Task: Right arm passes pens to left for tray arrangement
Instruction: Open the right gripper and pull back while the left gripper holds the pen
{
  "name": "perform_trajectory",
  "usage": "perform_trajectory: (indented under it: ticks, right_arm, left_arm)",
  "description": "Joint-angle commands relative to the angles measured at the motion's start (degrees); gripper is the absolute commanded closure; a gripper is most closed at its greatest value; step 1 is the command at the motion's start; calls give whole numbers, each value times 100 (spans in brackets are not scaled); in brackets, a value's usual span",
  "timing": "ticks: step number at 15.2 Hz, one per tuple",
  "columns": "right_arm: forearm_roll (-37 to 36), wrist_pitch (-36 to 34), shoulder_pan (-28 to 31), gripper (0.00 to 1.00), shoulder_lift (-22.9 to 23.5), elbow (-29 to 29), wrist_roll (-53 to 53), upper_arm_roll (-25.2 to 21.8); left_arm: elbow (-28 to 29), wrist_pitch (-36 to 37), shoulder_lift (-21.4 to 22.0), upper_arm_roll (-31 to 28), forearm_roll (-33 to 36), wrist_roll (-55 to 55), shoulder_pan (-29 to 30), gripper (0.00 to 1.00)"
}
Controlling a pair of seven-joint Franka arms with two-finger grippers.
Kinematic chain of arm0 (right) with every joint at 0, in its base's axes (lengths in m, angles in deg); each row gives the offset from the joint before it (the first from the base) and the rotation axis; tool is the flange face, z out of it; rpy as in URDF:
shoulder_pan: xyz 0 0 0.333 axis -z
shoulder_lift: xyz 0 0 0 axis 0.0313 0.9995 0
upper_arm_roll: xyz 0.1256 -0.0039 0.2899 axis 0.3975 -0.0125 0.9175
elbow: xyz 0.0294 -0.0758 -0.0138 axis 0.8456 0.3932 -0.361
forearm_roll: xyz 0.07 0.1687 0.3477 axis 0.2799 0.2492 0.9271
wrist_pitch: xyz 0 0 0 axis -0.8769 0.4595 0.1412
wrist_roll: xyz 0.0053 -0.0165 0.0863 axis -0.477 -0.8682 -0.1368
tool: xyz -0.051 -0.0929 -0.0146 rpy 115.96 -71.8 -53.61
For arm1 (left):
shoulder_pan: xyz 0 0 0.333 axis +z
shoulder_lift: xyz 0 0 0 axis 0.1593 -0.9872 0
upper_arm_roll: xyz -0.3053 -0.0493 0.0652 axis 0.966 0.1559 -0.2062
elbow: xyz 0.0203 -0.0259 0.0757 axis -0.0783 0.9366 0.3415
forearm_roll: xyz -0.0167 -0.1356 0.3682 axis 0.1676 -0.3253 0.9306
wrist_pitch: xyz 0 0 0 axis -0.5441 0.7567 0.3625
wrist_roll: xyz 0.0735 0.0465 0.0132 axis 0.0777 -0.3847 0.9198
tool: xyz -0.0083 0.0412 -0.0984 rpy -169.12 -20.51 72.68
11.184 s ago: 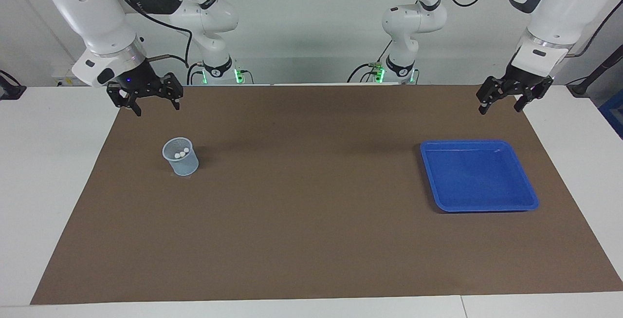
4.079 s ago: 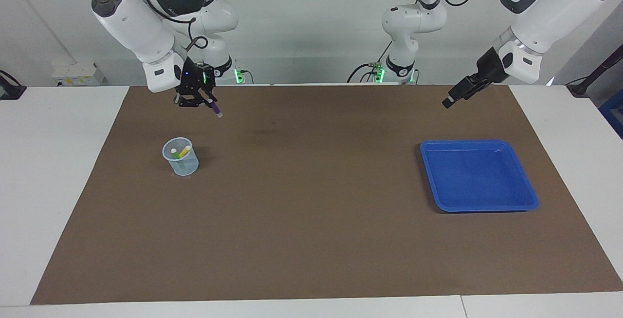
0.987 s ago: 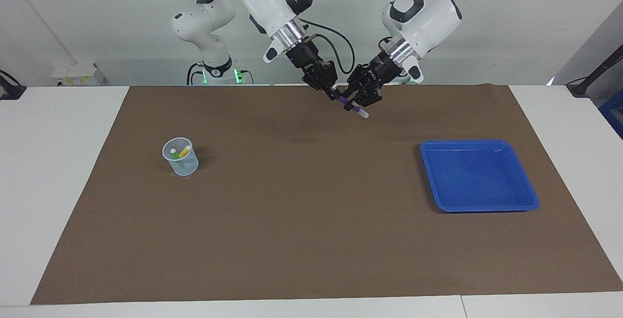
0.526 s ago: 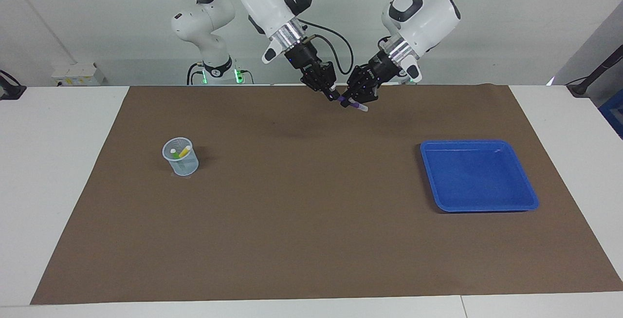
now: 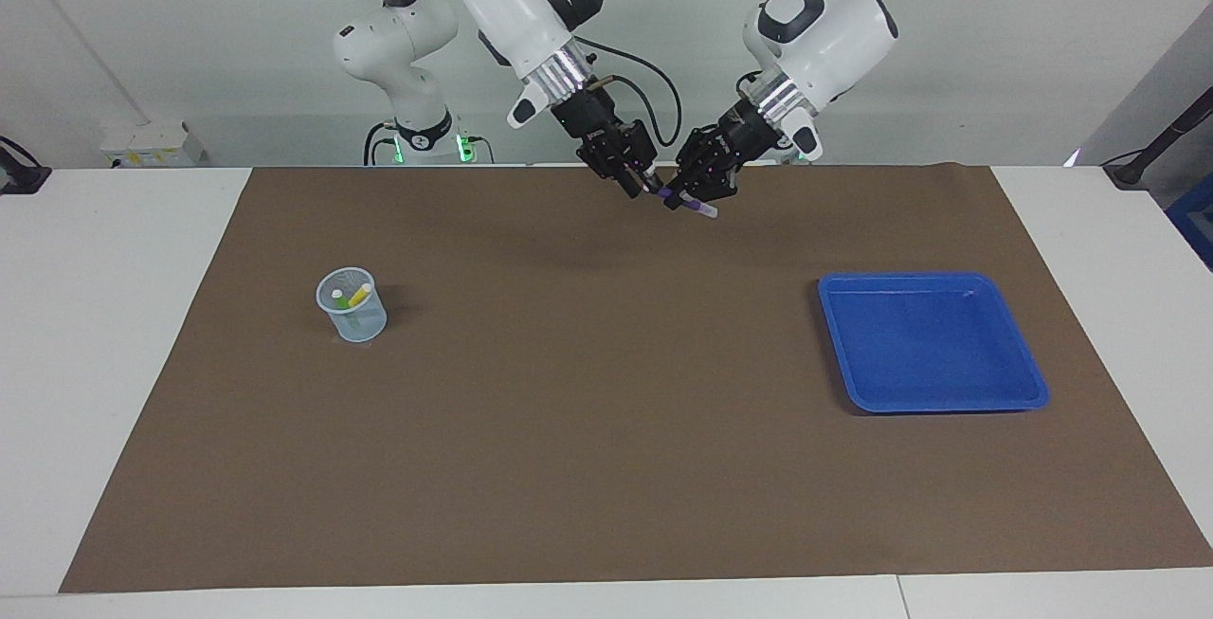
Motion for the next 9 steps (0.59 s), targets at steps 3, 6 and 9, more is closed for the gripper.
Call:
perform_trajectory:
  ticks: [3,6,9]
  right_arm:
    - [-12,-1864,823,0,-313,54,-2037,17]
    - [-1019,-2822,1421,0,-401,63,-3012,26]
    - [-1838,-3421,1939,0,-481,81,-4382,26]
  left_arm:
    - [58,1185,200,-100,431,-2010,772,100]
    - [40,1828,261,-109,730,-3073,1142,100]
    - [-91,2679,261,-109,1187,-4198,1598,100]
